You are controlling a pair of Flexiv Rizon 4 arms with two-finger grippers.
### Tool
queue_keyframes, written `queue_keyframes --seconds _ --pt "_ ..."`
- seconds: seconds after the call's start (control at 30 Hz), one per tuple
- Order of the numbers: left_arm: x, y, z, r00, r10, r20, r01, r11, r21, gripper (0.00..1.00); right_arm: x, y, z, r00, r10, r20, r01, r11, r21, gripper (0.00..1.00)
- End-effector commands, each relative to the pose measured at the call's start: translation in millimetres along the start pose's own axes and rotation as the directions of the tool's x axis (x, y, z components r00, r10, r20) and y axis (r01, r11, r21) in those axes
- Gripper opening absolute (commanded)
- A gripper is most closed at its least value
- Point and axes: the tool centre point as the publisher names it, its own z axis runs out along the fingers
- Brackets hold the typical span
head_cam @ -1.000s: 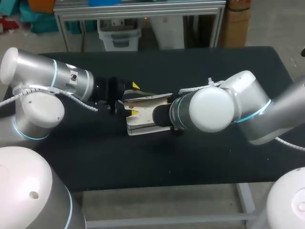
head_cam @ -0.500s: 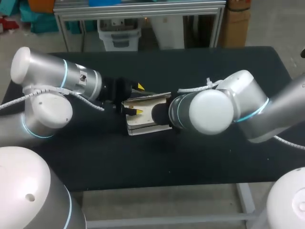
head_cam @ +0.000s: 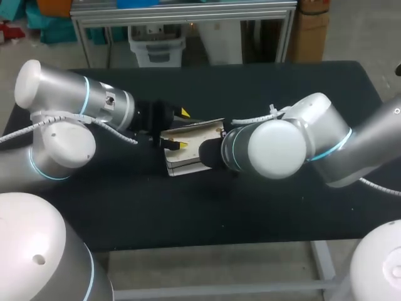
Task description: Pick up the bag, open it, inspect its contents, close it, and place it on the opposite side
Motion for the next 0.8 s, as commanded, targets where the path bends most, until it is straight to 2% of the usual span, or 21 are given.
queue_keyframes --seconds 0.03,0.17,0.33,0.53,0.63,0.73,0.8 --pt "0.3 -0.6 0.8 1.000 -0.001 0.004 0.001 1.000 -0.008 0.91 2.6 0.0 5.8 1.000 -0.003 0.000 0.003 1.000 -0.007 0.00" --pt "-1.2 -1.0 1.2 1.000 0.005 0.022 -0.004 1.000 -0.027 0.86 3.8 0.5 5.4 1.000 -0.004 -0.001 0.004 1.000 -0.006 0.00" --pt "-3.1 -1.4 2.6 0.999 0.016 0.047 -0.014 0.999 -0.050 0.66 6.1 0.3 2.8 1.000 0.015 0.001 -0.015 1.000 0.012 0.00" --pt "-6.4 3.2 13.4 0.987 0.044 0.153 -0.025 0.992 -0.122 0.64 10.4 -0.2 3.1 1.000 0.028 -0.007 -0.028 0.999 0.021 0.00" --pt "-10.5 6.1 20.4 0.982 0.046 0.184 -0.024 0.993 -0.119 0.64 11.0 0.3 3.3 1.000 0.027 -0.009 -0.027 0.999 0.021 0.00" --pt "-12.5 6.8 23.1 0.979 0.038 0.201 -0.015 0.993 -0.115 0.34 10.7 1.0 3.5 1.000 0.026 -0.011 -0.025 0.999 0.021 0.00" --pt "-12.5 6.6 23.8 0.977 0.032 0.213 -0.005 0.992 -0.129 0.00 10.3 1.6 3.7 1.000 0.024 -0.012 -0.024 1.000 0.020 0.00"
